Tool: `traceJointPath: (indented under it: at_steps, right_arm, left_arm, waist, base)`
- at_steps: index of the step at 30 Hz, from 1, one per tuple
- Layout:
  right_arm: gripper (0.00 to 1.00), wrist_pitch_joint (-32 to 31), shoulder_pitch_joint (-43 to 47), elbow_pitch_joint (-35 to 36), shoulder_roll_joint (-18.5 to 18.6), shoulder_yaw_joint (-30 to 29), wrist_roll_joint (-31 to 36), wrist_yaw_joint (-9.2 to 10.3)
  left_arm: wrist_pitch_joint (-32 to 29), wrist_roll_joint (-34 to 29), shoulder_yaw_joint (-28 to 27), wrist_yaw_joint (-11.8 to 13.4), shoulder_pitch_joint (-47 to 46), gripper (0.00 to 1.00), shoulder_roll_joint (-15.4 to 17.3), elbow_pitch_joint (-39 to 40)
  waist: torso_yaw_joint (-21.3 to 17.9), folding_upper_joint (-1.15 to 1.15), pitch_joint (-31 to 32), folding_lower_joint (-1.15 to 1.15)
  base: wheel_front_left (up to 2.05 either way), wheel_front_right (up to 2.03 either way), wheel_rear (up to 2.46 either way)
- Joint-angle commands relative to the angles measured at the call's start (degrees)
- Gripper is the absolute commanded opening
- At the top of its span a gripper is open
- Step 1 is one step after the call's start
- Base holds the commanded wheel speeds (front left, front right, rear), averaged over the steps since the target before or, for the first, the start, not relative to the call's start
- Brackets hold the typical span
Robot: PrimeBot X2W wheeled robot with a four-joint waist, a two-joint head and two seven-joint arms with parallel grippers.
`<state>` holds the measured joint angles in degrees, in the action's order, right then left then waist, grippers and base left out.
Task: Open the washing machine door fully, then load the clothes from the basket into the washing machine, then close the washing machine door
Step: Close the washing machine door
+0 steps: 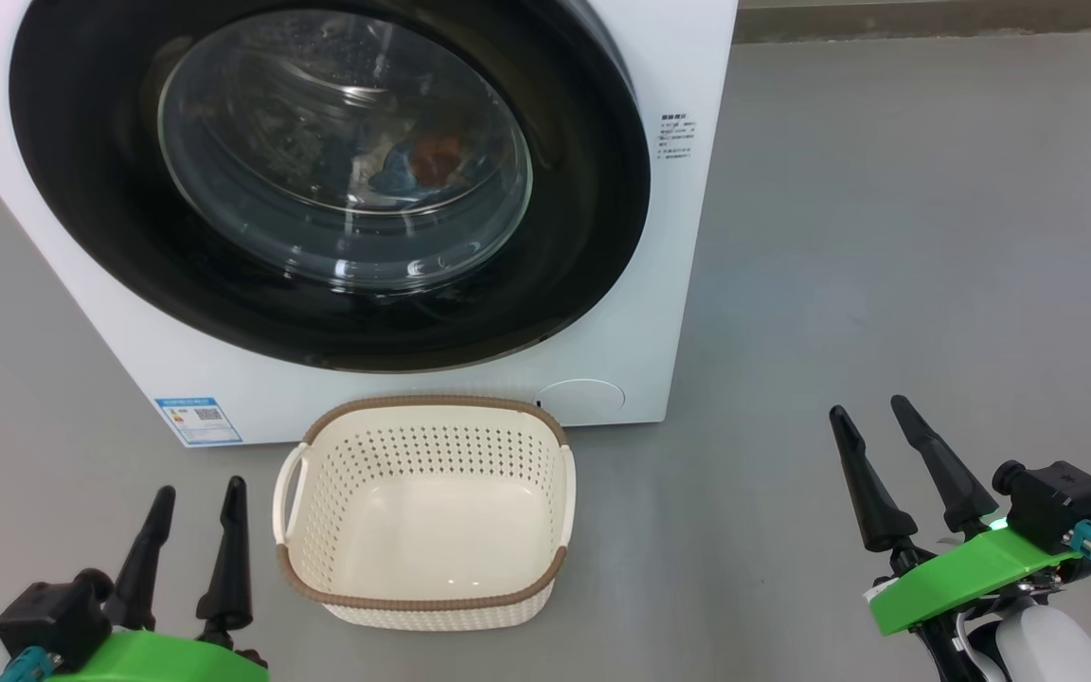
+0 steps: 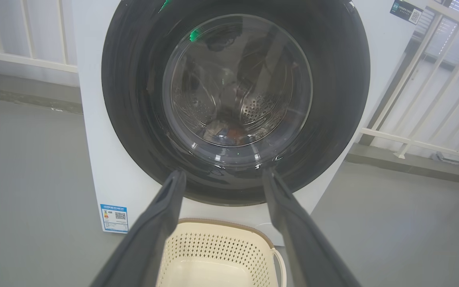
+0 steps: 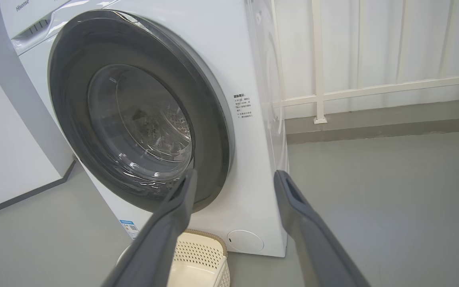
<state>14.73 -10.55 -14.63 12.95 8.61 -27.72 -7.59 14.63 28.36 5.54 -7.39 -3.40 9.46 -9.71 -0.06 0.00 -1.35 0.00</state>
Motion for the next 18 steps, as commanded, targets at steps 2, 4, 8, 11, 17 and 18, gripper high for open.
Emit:
traceJointPath:
  at_steps: [2,4,8,11,17,18]
  right_arm:
    - [1.0,0.3,0.1,1.5,0.3,0.9,0.8,0.1]
    - [1.0,0.3,0.1,1.4,0.3,0.9,0.9,0.1]
    - [1.0,0.3,-0.1,1.3,0.2,1.0,1.0,0.1]
    - [1.0,0.3,-0.1,1.2,0.2,1.0,1.0,0.1]
    - [1.0,0.3,-0.1,0.9,0.1,1.1,1.0,0.1]
    - [1.0,0.3,-0.1,0.9,0.1,1.1,1.0,0.1]
  left_arm:
    - [0.4,-1.0,-2.2,-0.1,-0.9,1.0,0.9,0.9]
    - [0.4,-1.1,-2.3,-0.1,-0.9,1.0,0.8,0.9]
    - [0.4,-1.2,-2.5,-0.1,-0.8,1.0,0.8,0.8]
    - [0.4,-1.0,-2.7,-0.1,-0.8,1.0,0.5,0.8]
    - [0.4,-1.3,-2.9,-0.1,-0.8,1.0,0.5,1.1]
    - [0.4,-1.3,-2.9,-0.1,-0.8,1.0,0.4,1.1]
  waist:
    - [0.2,0.0,0.1,0.0]
    - [0.2,0.0,0.2,0.0]
    - [0.1,0.0,0.3,0.0]
    - [0.0,0.0,0.3,0.0]
    - [-0.1,0.0,0.3,0.0]
    - [-0.1,0.0,0.4,0.0]
  base:
    - [0.0,0.0,0.0]
    - [0.0,0.0,0.0]
    - [0.0,0.0,0.0]
    - [0.0,0.0,0.0]
    - [0.0,0.0,0.0]
    - [0.0,0.0,0.0]
